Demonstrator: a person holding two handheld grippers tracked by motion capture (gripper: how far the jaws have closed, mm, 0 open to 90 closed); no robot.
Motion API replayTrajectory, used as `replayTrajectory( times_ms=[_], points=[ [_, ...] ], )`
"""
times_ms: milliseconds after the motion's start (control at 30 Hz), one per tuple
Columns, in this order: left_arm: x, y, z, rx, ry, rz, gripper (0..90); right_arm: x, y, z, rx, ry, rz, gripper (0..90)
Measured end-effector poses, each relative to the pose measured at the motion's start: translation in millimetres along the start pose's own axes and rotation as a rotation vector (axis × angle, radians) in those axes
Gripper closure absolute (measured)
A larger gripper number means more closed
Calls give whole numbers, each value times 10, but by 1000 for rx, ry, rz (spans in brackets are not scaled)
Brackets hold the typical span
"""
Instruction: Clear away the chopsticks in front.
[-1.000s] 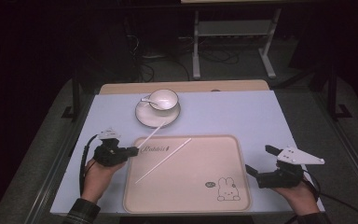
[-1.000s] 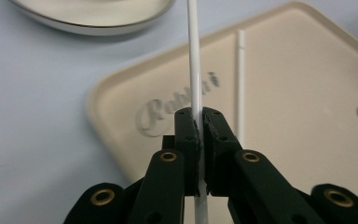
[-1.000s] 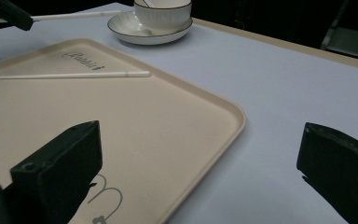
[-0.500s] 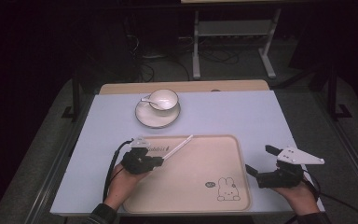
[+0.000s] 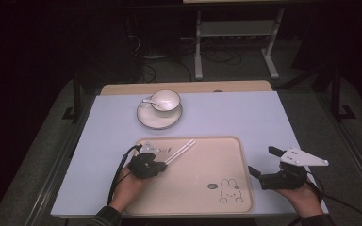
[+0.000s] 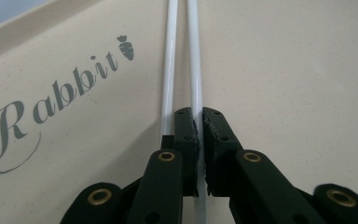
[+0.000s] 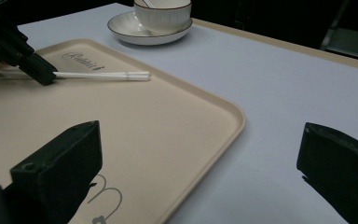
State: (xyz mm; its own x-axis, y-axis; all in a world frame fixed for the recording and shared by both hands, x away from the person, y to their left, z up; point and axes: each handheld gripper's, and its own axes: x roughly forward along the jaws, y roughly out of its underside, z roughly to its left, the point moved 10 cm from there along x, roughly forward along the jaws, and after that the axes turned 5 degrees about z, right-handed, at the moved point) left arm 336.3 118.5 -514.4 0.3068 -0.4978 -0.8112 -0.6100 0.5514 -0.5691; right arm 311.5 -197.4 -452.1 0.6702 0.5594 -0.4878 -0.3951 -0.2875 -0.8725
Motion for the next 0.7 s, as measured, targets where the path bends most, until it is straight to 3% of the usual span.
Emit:
replayTrajectory(
  times_ms=[300, 433, 533, 600, 667, 700],
  points=[
    [-47, -45, -47, 16, 18, -16, 807, -4, -3, 2, 2, 0, -1, 0],
    [-70, -202, -131, 55, 55, -32, 887, 2, -3, 10, -3, 0, 1, 0],
    [-49, -288, -177, 77, 72, -33, 894, 0, 0, 17, -3, -1, 2, 0],
    [29, -412, -262, 111, 94, -33, 894, 0, 1, 14, -4, 0, 2, 0],
    [71, -454, -293, 118, 103, -32, 894, 5, 4, 12, -1, 0, 4, 0],
    [173, -534, -337, 138, 111, -23, 894, 7, 7, 12, 0, -2, 6, 0]
  ],
)
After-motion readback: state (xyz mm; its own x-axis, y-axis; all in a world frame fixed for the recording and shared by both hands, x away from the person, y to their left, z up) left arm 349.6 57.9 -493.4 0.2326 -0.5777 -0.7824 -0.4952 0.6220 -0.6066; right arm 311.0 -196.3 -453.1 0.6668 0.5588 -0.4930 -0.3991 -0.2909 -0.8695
